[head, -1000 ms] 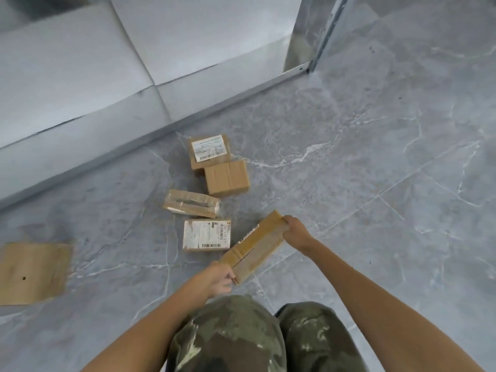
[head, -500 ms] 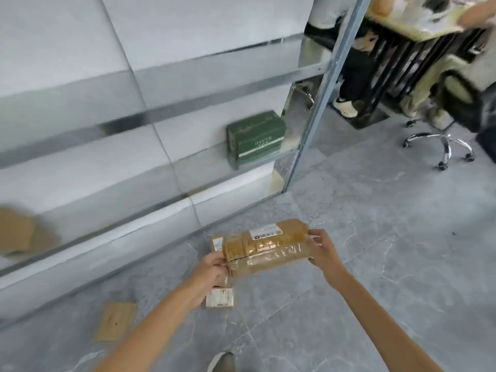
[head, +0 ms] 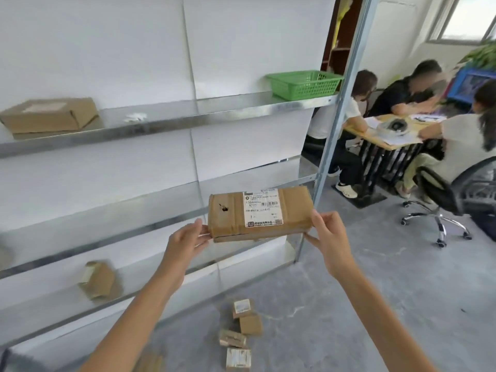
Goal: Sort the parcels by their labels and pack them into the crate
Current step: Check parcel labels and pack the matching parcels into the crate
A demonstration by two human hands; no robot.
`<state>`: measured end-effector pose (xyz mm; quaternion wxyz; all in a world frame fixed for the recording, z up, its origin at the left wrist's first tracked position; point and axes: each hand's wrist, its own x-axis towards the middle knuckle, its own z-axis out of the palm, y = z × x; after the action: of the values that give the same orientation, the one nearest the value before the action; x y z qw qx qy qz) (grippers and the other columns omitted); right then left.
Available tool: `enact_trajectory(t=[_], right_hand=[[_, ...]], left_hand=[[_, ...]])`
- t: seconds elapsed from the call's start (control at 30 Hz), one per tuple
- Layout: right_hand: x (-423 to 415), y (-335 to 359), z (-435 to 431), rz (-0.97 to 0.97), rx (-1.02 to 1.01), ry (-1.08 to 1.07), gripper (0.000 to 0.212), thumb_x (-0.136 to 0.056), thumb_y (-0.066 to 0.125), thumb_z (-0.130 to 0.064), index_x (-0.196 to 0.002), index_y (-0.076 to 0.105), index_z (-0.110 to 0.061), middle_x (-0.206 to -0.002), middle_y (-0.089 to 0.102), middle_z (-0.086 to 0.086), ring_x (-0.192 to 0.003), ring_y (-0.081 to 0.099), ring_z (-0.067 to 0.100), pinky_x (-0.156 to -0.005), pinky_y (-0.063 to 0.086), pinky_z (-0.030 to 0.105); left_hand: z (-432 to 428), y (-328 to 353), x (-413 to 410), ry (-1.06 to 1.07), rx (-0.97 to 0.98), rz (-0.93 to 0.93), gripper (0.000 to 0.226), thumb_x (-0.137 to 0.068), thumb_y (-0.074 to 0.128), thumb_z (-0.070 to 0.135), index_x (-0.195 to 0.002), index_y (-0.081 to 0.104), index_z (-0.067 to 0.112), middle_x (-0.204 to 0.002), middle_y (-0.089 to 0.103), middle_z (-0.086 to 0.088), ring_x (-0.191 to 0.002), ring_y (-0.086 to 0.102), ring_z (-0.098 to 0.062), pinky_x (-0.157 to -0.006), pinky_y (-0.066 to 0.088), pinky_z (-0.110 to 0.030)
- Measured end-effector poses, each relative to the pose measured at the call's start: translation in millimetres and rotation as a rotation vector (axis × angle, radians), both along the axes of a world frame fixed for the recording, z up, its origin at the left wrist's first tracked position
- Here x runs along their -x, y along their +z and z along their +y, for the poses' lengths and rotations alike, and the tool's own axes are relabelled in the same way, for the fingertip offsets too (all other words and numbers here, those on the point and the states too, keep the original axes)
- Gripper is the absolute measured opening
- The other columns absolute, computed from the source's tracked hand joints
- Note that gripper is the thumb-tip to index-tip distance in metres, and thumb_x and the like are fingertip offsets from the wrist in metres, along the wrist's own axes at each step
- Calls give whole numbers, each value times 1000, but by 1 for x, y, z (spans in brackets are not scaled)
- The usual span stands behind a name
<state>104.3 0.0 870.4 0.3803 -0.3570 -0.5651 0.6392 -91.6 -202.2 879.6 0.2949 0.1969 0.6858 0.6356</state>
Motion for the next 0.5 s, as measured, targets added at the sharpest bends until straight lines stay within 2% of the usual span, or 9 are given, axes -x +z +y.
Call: enact_trajectory(t=[0.07, 0.13, 0.2, 0.3, 0.4, 0.5], right_hand=[[-10, 11, -32, 40, -37, 29, 19, -92, 59, -25, -84, 46, -14, -84, 54, 0, -86, 58, 15, -93, 52, 47], [-19, 17, -68, 76, -67, 76, 12, -91, 59, -18, -92, 49, -11, -92, 56, 6, -92, 58, 18, -94, 52, 47], [-25, 19, -105, 105, -88, 122, 14, -91, 58, -12, -103, 51, -8, -102, 55, 12, -97, 59, 20, -92, 54, 44], [-32, 25, -161, 119, -113, 183, 20, -91, 57, -7, -111, 52, -5, -103, 55, 14, -98, 59, 19, -88, 56, 36], [-37, 27, -213, 110, -113, 206, 20, -91, 56, 0, -111, 52, -5, -96, 57, 6, -94, 58, 17, -85, 57, 33], [-41, 21, -263, 77, -116, 223, 17, -90, 57, 1, -103, 53, -10, -96, 57, 1, -94, 56, 16, -88, 52, 41]], left_hand=[[-31, 8, -6, 50, -12, 42, 58, -77, 60, 51, -103, 61, 0, -99, 71, -11, -97, 67, -23, -97, 49, -38], [-64, 9, -12, 90, 9, 122, 47, -73, 69, 52, -100, 63, 14, -93, 70, -7, -91, 68, -21, -92, 53, -37], [-100, 9, -18, 101, 67, 221, 39, -72, 71, 54, -101, 64, 29, -89, 68, 2, -87, 67, -17, -79, 54, -30], [-156, 7, -27, 122, 111, 305, 26, -77, 70, 49, -98, 63, 36, -89, 66, 12, -81, 66, -9, -63, 44, -20], [-211, 5, -36, 129, 119, 344, 16, -80, 69, 42, -91, 60, 35, -92, 66, 18, -80, 66, -2, -63, 44, -18], [-259, 1, -41, 142, 96, 313, 24, -78, 71, 40, -91, 53, 31, -97, 63, 18, -91, 62, 0, -68, 45, -19]])
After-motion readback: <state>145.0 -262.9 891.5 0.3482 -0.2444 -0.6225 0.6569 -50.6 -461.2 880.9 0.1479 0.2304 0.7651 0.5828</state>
